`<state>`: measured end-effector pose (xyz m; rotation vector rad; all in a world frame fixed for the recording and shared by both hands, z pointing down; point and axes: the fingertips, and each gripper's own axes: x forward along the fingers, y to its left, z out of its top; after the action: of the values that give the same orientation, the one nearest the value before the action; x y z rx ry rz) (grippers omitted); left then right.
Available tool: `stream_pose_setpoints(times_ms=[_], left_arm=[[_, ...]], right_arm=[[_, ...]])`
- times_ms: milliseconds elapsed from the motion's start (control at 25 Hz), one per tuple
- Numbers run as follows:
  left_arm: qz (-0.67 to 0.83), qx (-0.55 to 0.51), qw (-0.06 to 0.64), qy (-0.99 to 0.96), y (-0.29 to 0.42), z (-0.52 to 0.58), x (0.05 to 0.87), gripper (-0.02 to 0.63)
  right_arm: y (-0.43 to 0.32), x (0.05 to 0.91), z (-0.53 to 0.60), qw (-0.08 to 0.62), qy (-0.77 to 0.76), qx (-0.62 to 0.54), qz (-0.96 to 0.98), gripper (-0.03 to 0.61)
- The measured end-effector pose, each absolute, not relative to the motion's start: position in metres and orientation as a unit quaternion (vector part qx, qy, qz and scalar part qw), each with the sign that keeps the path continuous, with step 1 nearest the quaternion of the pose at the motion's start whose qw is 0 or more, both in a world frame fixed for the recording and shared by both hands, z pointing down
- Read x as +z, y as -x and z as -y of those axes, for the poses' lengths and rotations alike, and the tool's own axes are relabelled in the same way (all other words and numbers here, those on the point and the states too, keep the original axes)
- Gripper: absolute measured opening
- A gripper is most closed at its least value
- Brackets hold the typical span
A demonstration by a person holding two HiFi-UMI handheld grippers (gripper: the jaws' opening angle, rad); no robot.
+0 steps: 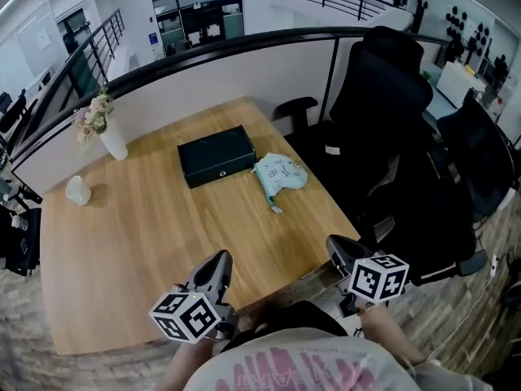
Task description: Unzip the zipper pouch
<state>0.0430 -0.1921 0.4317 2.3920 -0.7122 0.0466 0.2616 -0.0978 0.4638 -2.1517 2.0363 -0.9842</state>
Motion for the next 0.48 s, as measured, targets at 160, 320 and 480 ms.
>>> stream_pose_setpoints(times_ms=[160, 320, 480], left_arm=[[0.291, 0.028, 0.328, -0.898, -0.051, 0.217, 0.447, 0.002], [0.325, 0.013, 0.339, -0.883, -0.058, 0.245, 0.449, 0.002], [0.350, 0.008, 0.339, -0.873, -0.072, 0.264, 0.448, 0.002]], right_arm=[[-0.273, 0.477, 0.129, -0.017, 0.673, -0.326, -0.664, -0.003], [-0.277, 0.487, 0.172, -0.053, 0.636, -0.338, -0.692, -0.003], [-0.278, 0.483, 0.220, -0.075, 0.593, -0.336, -0.728, -0.003]])
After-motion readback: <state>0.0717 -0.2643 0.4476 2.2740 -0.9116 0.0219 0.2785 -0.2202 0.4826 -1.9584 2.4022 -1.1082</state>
